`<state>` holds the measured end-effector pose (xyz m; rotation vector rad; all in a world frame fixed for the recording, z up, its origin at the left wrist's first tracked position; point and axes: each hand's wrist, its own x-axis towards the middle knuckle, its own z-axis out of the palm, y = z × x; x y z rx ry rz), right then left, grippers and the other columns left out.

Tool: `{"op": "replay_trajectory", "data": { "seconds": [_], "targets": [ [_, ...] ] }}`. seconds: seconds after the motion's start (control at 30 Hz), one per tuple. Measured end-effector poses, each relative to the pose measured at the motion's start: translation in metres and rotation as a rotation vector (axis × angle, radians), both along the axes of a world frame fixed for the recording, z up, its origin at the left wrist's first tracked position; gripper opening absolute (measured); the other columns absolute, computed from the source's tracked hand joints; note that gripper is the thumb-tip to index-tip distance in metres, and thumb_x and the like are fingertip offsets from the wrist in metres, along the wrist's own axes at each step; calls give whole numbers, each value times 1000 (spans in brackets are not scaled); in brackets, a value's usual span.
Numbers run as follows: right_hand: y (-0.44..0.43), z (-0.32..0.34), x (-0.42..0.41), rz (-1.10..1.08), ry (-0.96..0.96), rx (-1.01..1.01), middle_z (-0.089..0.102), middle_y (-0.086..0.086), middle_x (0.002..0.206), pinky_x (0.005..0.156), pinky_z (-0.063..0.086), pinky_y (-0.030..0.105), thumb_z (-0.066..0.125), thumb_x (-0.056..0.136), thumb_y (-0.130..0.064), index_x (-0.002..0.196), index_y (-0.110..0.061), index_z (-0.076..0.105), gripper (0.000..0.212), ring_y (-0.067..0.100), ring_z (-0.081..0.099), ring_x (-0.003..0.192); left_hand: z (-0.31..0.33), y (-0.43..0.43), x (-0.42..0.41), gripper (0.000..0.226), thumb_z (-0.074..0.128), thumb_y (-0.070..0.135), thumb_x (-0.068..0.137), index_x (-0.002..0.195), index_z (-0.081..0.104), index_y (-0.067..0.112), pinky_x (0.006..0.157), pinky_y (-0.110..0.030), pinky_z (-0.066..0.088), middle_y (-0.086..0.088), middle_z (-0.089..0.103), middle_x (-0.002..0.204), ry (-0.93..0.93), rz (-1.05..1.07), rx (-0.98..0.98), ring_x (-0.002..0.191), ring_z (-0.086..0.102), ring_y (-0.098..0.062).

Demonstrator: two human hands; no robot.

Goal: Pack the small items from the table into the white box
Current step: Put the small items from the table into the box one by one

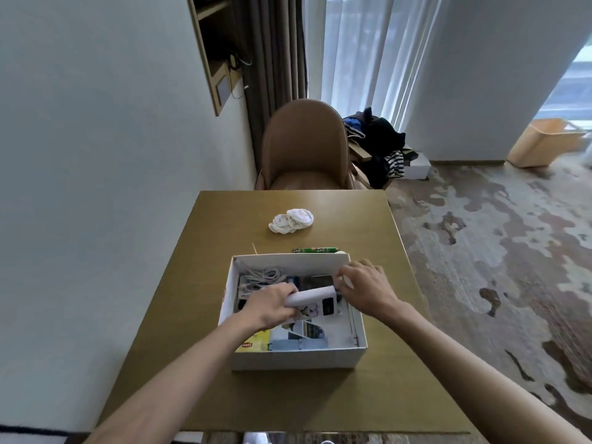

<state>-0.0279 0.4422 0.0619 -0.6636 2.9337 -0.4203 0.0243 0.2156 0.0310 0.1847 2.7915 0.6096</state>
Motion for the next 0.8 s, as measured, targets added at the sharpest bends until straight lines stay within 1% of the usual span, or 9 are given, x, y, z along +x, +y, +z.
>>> {"op": "replay_trajectory", "data": {
  "seconds": [0.1, 0.2, 0.27, 0.33, 0.43, 0.57, 0.67, 0.8],
  "targets": [
    [15, -6, 5, -32, 89, 51, 47, 5, 140, 100, 36, 43, 48, 95, -32, 116, -20, 65, 29, 25, 36, 129, -20, 22, -9, 32, 68, 38, 79, 105, 56, 25, 74, -36, 46, -1, 63, 102, -184, -58, 41, 90, 58, -21],
    [23, -10, 5, -105, 132, 10, 44, 5, 142, 102, 33, 42, 51, 95, -32, 120, -21, 63, 30, 25, 32, 133, -36, 32, -17, 36, 66, 34, 83, 115, 53, 23, 75, -33, 43, -2, 61, 108, -324, -113, 77, 96, 57, -20],
    [22, -13, 5, -120, 118, 8, 44, 5, 142, 102, 33, 43, 51, 95, -32, 120, -21, 63, 30, 25, 32, 133, -40, 33, -24, 45, 63, 31, 87, 129, 48, 22, 83, -31, 43, -4, 58, 122, -385, -124, 119, 107, 55, -20],
    [19, -17, 4, -111, 86, 24, 45, 6, 142, 102, 32, 44, 50, 94, -31, 119, -22, 64, 29, 26, 32, 133, -43, 34, -31, 52, 57, 35, 91, 139, 41, 21, 94, -33, 42, -4, 52, 137, -421, -145, 102, 118, 52, -21],
    [12, -25, 2, -63, 29, 88, 44, 7, 143, 103, 29, 46, 48, 94, -31, 118, -23, 64, 30, 27, 31, 134, -49, 35, -36, 52, 51, 42, 93, 139, 41, 22, 99, -35, 41, -4, 49, 141, -377, -197, 24, 123, 49, -22],
    [5, -35, -3, 8, -28, 163, 42, 8, 145, 104, 28, 47, 47, 93, -31, 122, -22, 62, 34, 27, 31, 134, -52, 35, -40, 46, 54, 30, 92, 136, 46, 21, 102, -37, 43, -5, 52, 137, -248, -261, -19, 122, 50, -22],
    [3, -40, -8, 30, -36, 157, 46, 6, 141, 103, 29, 46, 47, 93, -33, 119, -23, 63, 32, 26, 33, 131, -45, 26, -38, 33, 50, 29, 95, 127, 56, 23, 98, -36, 46, 0, 58, 127, -164, -243, 66, 114, 55, -17],
    [9, -43, -21, 16, -14, 22, 53, 0, 135, 98, 33, 41, 50, 93, -33, 119, -27, 63, 29, 21, 39, 128, -23, 7, -43, 25, 51, 26, 94, 116, 64, 24, 88, -30, 50, 4, 65, 114, -48, -146, 166, 101, 60, -11]
  ]
}}
